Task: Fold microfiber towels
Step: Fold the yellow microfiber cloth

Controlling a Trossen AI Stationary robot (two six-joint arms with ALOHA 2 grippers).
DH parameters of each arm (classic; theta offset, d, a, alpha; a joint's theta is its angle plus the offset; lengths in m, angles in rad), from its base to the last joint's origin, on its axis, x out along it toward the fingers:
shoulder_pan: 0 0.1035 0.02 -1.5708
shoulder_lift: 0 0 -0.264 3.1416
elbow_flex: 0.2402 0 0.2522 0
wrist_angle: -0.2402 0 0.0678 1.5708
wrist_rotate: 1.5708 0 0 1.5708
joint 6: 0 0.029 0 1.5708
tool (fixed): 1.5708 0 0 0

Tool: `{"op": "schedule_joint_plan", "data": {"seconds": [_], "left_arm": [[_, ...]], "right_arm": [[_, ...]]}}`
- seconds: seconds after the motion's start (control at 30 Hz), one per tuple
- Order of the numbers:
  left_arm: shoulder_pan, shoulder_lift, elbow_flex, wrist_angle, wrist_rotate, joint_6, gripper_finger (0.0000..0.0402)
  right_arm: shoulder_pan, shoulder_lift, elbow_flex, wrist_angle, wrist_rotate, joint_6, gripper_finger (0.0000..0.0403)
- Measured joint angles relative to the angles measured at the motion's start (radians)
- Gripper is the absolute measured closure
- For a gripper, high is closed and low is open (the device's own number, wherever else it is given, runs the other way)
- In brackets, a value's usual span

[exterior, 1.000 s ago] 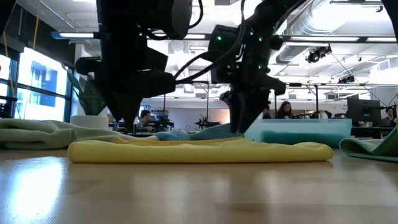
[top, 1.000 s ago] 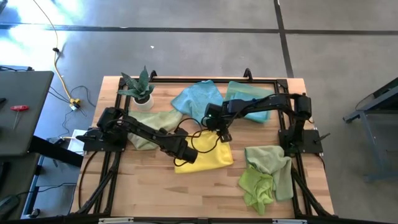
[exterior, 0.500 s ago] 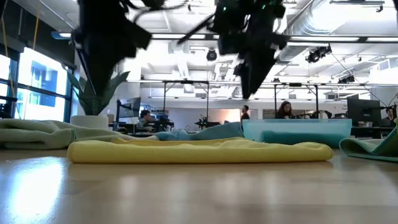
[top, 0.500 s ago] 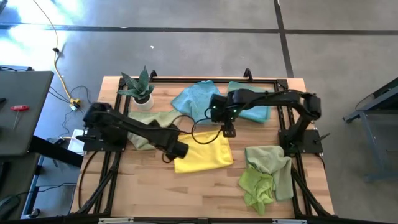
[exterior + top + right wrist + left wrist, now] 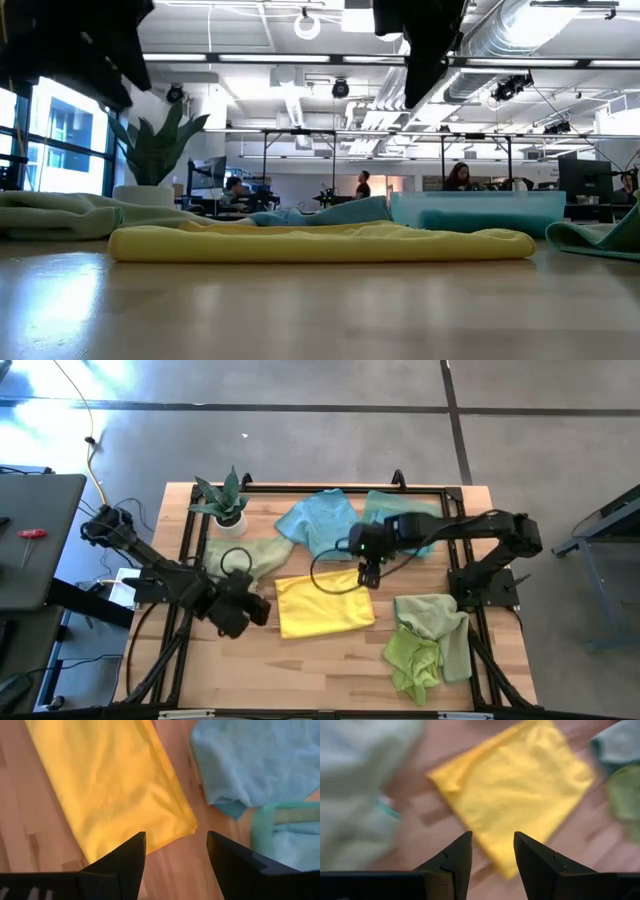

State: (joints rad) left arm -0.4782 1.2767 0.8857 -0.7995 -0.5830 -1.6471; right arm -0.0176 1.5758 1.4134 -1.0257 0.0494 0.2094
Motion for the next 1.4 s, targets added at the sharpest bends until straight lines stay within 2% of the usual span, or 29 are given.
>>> {"op": "schedule_joint_plan", "data": {"seconds": [0.07,0.2,0.3,0.5,0.67,0.87,1.0,1.13,1.23,1.4], "left_arm": [[-0.032,0.013,-0.076,0.164,-0.030,-0.059,0.0268],[-0.056,0.068,-0.187,0.354,-0.025,-0.150,0.0268],[-0.056,0.106,-0.208,0.381,0.004,-0.201,0.0268],[-0.034,0.199,-0.212,0.440,0.112,-0.209,0.0268],[-0.011,0.284,-0.212,0.608,0.111,-0.233,0.0268],[-0.001,0.389,-0.194,0.816,0.145,-0.299,0.0268],[-0.008,0.443,-0.159,0.801,0.175,-0.339,0.0268],[-0.015,0.443,-0.149,0.798,0.176,-0.366,0.0268],[-0.023,0.406,-0.144,0.791,0.145,-0.357,0.0268],[-0.052,0.385,-0.143,0.745,0.168,-0.366,0.0268]], "right_arm": [[0.042,0.001,-0.031,-0.010,0.007,0.021,0.0199],[0.115,-0.036,-0.156,0.046,-0.009,0.073,0.0199],[0.146,-0.098,-0.281,0.203,-0.057,0.150,0.0199],[0.195,-0.197,-0.542,0.625,-0.069,0.298,0.0199],[0.200,-0.179,-0.674,0.785,-0.064,0.395,0.0199],[0.188,-0.163,-0.710,0.807,-0.028,0.368,0.0199],[0.189,-0.151,-0.710,0.827,-0.027,0.309,0.0199],[0.188,-0.139,-0.709,0.865,-0.038,0.307,0.0199],[0.189,-0.123,-0.709,0.891,-0.042,0.306,0.0199],[0.190,-0.052,-0.708,0.962,-0.056,0.313,0.0199]]}}
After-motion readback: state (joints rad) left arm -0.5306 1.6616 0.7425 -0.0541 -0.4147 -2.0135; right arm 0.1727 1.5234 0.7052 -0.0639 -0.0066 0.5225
